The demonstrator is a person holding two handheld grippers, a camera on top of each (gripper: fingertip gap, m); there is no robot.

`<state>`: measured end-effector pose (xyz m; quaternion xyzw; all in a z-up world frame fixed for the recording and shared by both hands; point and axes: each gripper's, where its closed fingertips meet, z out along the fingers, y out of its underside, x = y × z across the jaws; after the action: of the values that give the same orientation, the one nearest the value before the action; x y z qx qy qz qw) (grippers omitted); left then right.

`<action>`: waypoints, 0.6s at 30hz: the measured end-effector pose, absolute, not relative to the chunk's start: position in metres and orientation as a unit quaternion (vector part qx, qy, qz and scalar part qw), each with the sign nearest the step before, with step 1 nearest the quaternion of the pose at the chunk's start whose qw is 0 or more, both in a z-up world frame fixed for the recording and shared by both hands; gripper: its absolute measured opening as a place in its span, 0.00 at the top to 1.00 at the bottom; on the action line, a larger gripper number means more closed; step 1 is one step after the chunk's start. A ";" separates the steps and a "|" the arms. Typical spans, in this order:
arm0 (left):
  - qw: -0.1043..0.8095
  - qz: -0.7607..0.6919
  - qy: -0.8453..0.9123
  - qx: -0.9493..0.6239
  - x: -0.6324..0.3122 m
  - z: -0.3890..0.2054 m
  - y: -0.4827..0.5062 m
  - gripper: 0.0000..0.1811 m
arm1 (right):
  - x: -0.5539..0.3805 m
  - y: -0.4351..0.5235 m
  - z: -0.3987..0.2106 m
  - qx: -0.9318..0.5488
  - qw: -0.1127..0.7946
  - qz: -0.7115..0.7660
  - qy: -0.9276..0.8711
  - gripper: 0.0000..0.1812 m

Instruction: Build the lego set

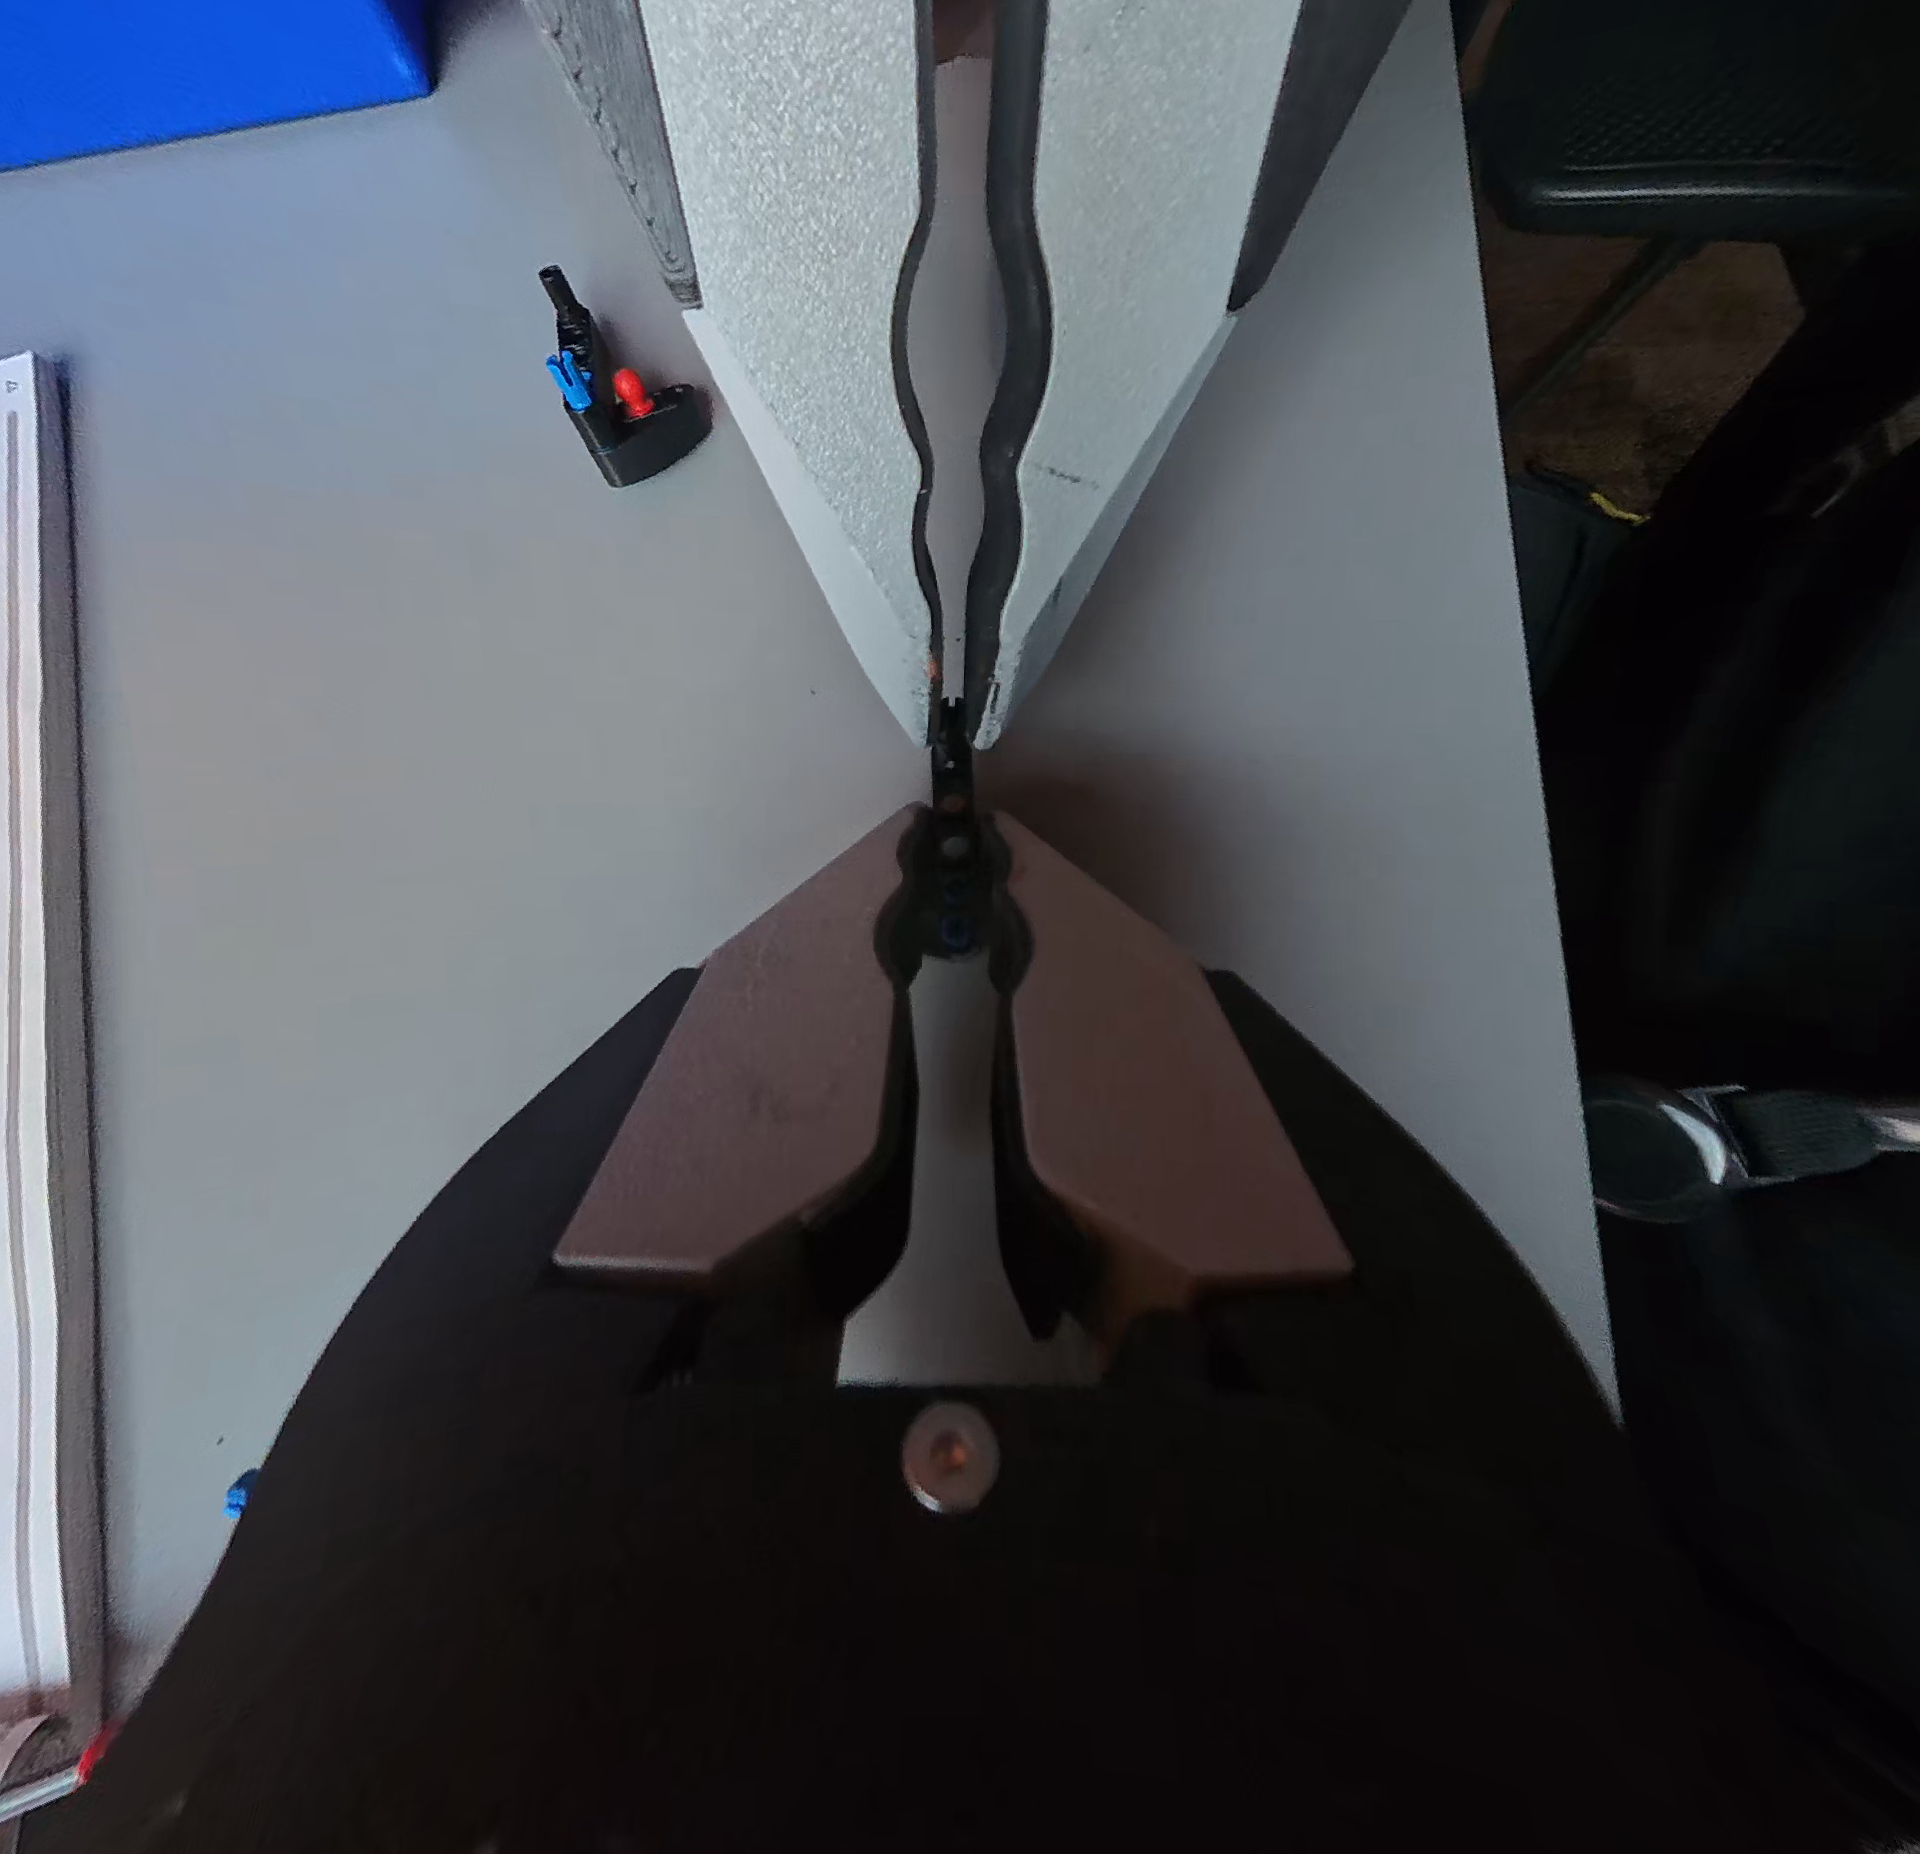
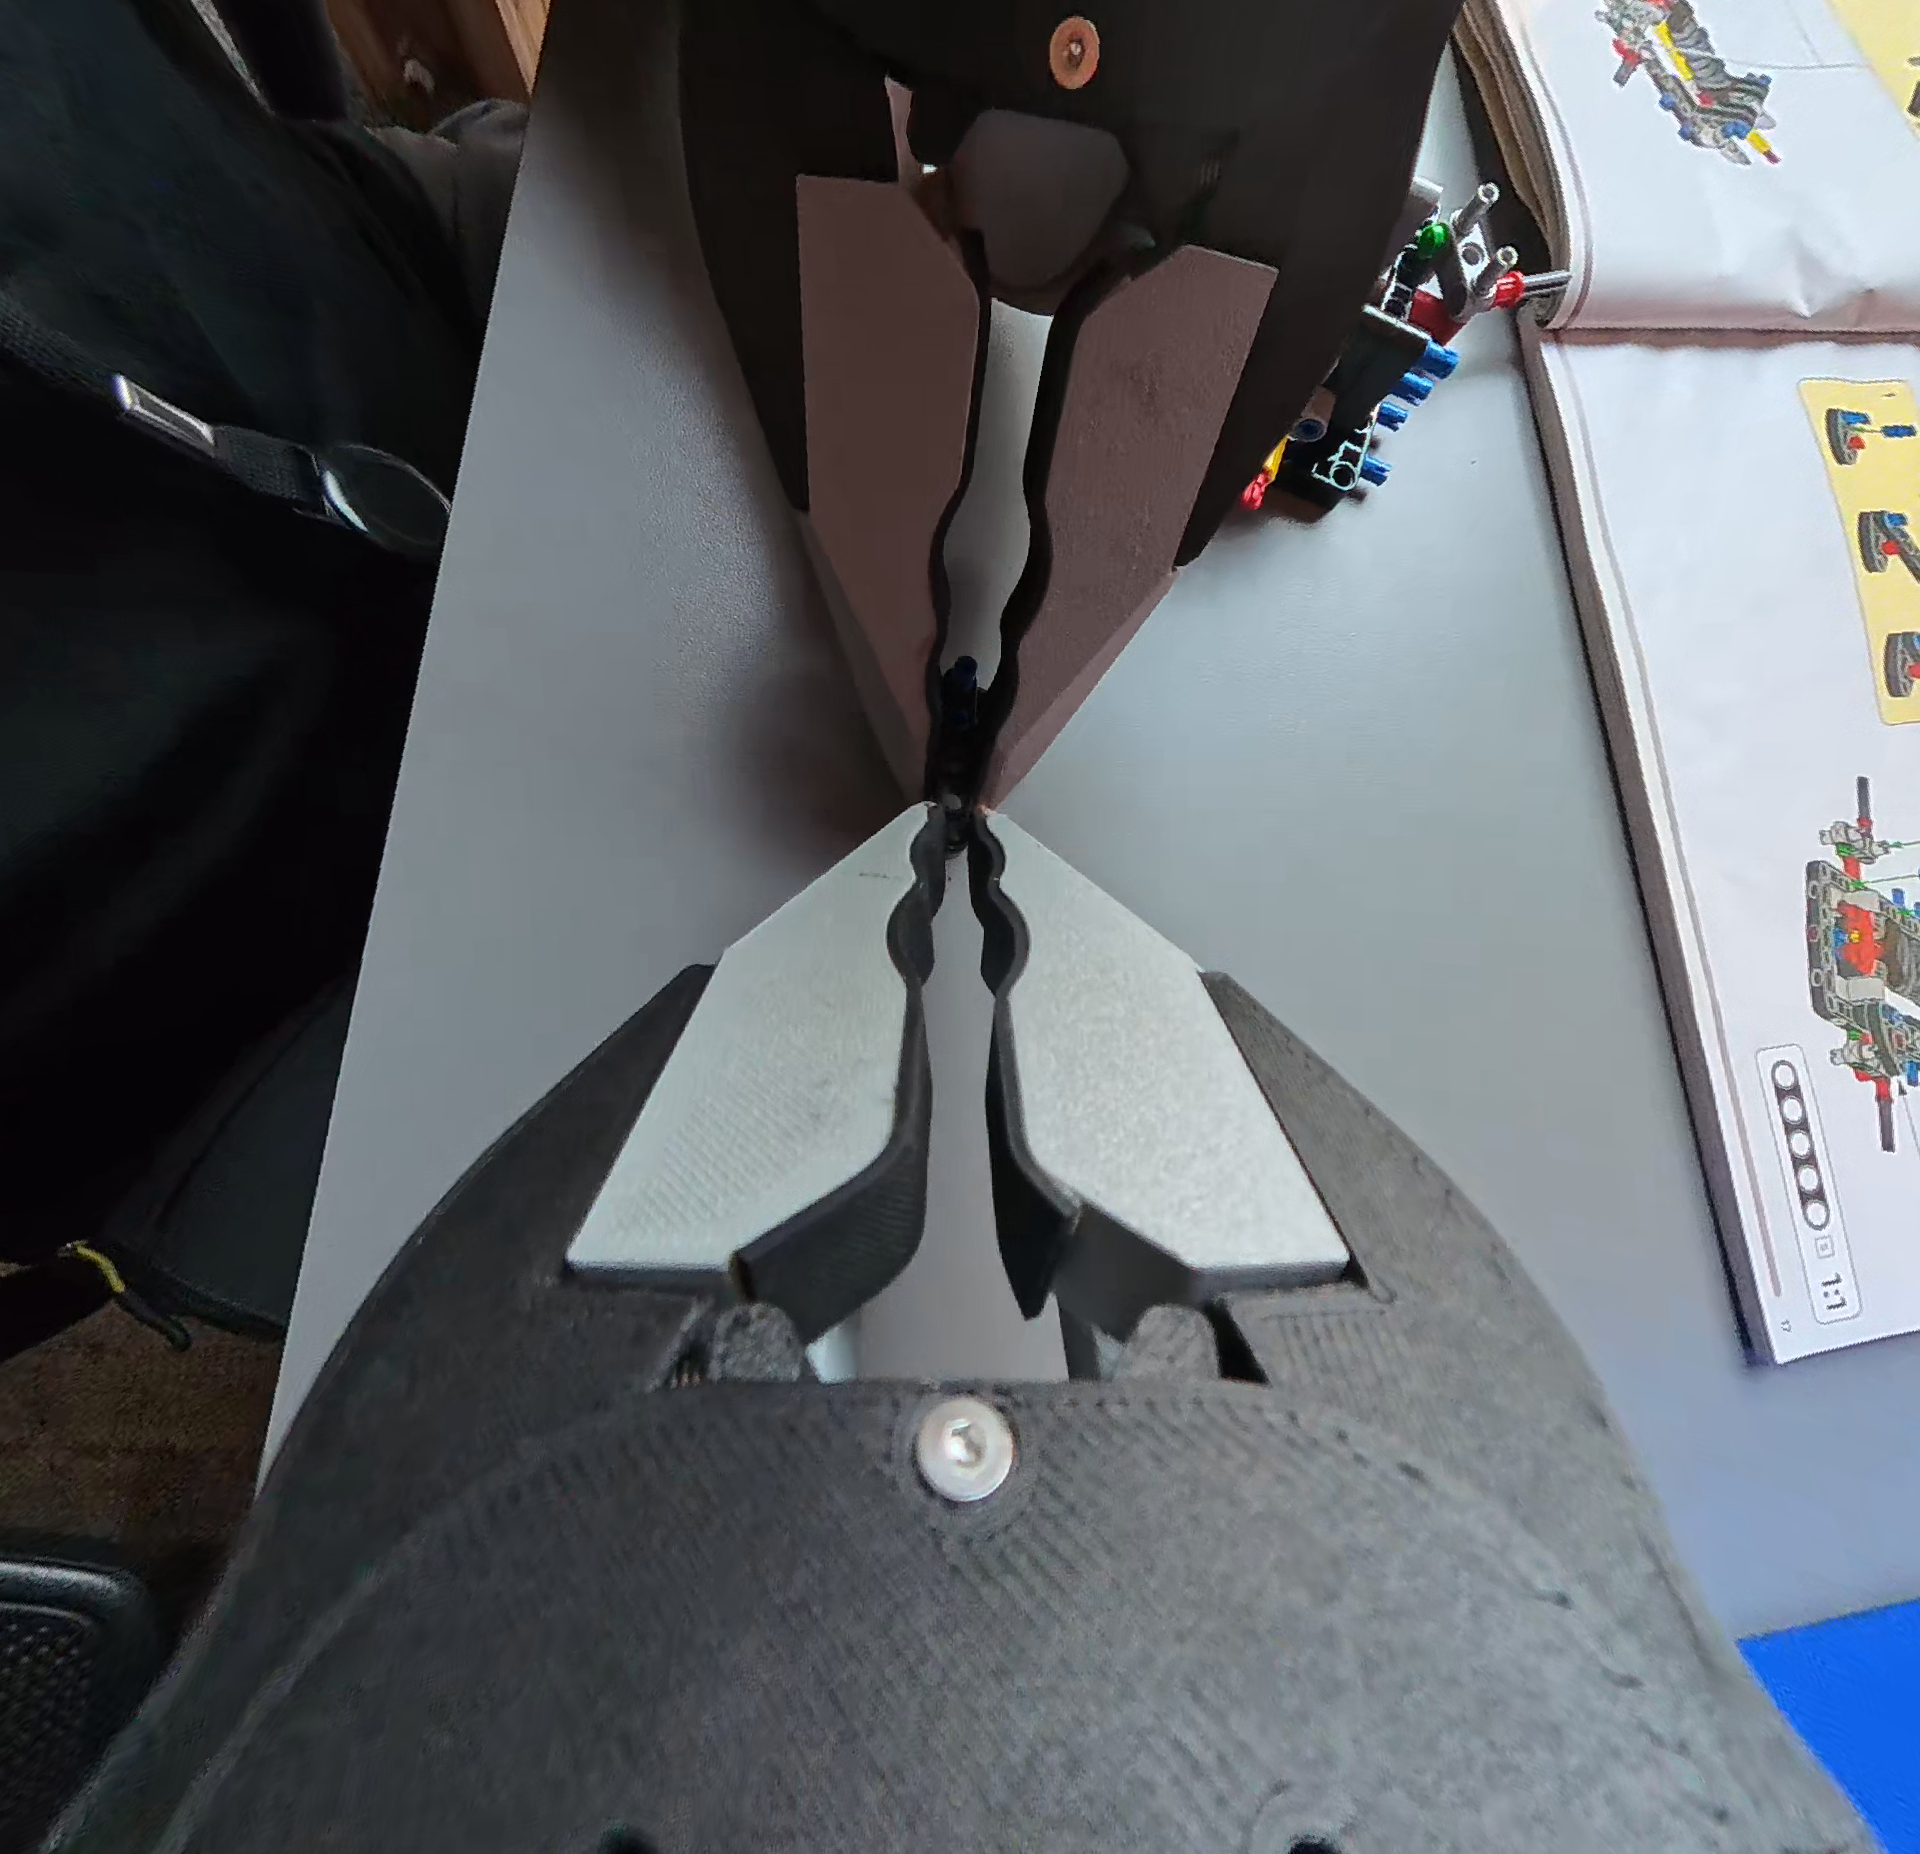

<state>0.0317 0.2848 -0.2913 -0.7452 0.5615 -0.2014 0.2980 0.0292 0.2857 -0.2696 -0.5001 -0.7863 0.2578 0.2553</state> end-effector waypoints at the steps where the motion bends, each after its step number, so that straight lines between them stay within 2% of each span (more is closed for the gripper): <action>1: 0.300 -0.201 0.561 -0.745 0.032 -0.291 0.285 0.98 | 0.029 0.286 -0.270 -0.500 0.253 0.257 -0.787 1.00; 7: 0.309 -0.198 0.547 -0.753 0.032 -0.291 0.287 0.97 | 0.033 0.288 -0.271 -0.521 0.249 0.270 -0.770 0.99; 18: 0.320 -0.203 0.538 -0.753 0.035 -0.291 0.287 0.98 | 0.032 0.288 -0.274 -0.510 0.227 0.207 -0.804 0.99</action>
<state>0.0349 0.2874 -0.2908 -0.7528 0.5380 -0.2030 0.3205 0.0322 0.2881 -0.2737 -0.5096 -0.8038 0.2067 0.2272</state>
